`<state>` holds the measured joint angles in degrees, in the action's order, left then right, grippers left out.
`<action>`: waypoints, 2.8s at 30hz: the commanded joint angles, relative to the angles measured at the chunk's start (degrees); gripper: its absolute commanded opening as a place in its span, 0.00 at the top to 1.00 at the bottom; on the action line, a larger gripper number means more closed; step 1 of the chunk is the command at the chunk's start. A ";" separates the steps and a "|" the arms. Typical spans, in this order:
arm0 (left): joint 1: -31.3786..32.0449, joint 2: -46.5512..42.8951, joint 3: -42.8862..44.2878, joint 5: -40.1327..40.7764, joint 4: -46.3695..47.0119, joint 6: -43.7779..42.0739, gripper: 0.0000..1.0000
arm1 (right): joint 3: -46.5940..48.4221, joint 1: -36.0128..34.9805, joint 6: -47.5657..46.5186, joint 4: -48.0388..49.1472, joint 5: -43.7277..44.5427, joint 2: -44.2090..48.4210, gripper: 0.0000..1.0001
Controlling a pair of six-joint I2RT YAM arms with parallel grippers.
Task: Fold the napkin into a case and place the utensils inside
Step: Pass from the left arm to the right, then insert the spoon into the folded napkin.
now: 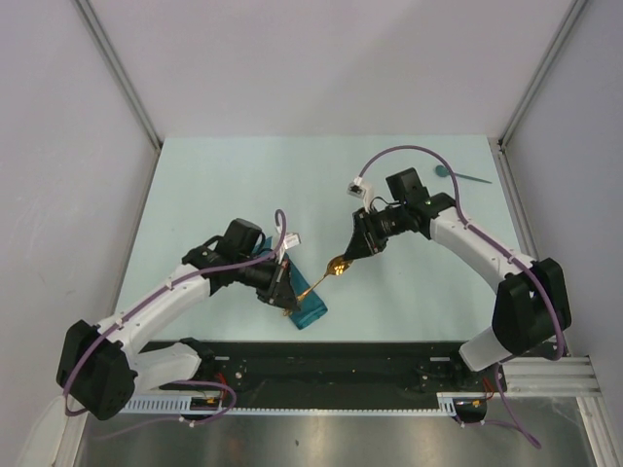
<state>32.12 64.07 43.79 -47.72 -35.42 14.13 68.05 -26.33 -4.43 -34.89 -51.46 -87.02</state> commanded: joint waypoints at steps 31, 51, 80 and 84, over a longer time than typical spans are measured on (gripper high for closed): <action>-19.11 15.81 8.94 32.26 17.22 15.84 0.98 | -31.85 -21.57 83.08 12.67 55.50 24.45 1.00; -21.04 32.69 15.98 33.84 16.61 17.16 1.00 | -26.84 -27.90 89.24 19.87 60.69 12.41 1.00; -19.99 30.32 11.93 35.42 18.46 19.71 1.00 | -29.47 -39.15 107.86 34.19 74.93 3.88 1.00; -19.73 29.36 11.05 35.77 18.89 20.06 1.00 | -29.47 -39.94 109.89 34.28 75.19 1.86 1.00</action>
<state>11.88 96.53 55.72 -13.15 -18.00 33.08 38.76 -65.34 101.36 -3.03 19.33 -83.74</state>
